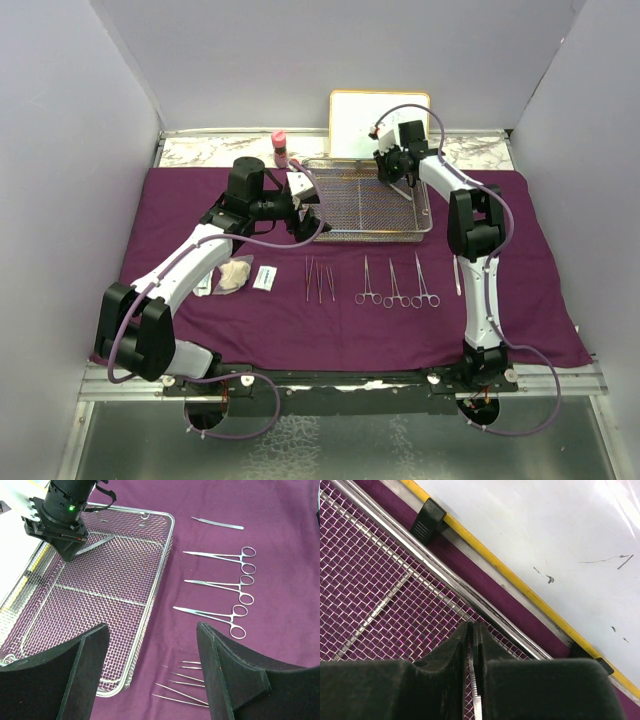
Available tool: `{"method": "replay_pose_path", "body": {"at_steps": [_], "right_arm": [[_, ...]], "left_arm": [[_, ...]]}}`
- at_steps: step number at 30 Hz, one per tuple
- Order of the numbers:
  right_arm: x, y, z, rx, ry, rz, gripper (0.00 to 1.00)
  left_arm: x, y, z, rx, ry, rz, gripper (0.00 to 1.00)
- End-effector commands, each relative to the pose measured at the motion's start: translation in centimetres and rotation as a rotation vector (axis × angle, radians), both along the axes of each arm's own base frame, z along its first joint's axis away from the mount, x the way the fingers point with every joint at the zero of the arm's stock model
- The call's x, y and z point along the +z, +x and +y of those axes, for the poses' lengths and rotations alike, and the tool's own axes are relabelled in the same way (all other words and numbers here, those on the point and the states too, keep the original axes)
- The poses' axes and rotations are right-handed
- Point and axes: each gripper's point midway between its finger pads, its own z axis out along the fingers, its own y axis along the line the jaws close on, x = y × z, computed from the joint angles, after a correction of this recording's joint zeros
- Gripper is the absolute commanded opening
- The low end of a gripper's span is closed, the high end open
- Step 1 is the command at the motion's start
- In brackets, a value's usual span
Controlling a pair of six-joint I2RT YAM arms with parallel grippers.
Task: Open and lay out the surgical kit
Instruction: Pick up the medical item from the container, then place the medical item in the surgical kit.
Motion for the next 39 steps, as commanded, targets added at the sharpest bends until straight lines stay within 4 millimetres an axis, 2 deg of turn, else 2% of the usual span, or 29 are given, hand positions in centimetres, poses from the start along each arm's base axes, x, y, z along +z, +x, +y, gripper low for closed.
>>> {"method": "replay_pose_path", "body": {"at_steps": [1, 6, 14, 21, 27, 31, 35, 39], "right_arm": [[-0.2, 0.4, -0.1, -0.005, -0.021, -0.003, 0.07], [1.5, 0.6, 0.2, -0.005, 0.004, -0.019, 0.01], [5.5, 0.6, 0.8, -0.012, 0.06, -0.059, 0.01], [9.1, -0.5, 1.7, -0.015, 0.144, -0.062, 0.01], [13.3, -1.9, 1.8, -0.038, 0.199, -0.09, 0.01], [15.8, -3.6, 0.6, -0.084, 0.186, -0.125, 0.01], [17.4, -6.3, -2.0, -0.167, 0.124, -0.167, 0.01], [17.6, -9.8, -5.2, -0.252, 0.052, -0.175, 0.01]], "left_arm": [[1.1, 0.1, 0.0, -0.016, -0.01, -0.027, 0.73], [1.1, 0.2, 0.0, -0.016, -0.009, -0.033, 0.73], [1.4, 0.1, 0.1, -0.014, -0.008, -0.039, 0.73], [1.5, 0.2, 0.0, -0.016, -0.011, -0.043, 0.73], [1.7, 0.3, 0.1, -0.006, -0.011, -0.046, 0.73], [2.1, 0.8, 0.4, 0.034, -0.005, -0.06, 0.74], [2.5, 1.6, 1.0, 0.102, 0.002, -0.074, 0.75], [3.3, 2.6, 1.8, 0.187, 0.013, -0.1, 0.76]]}}
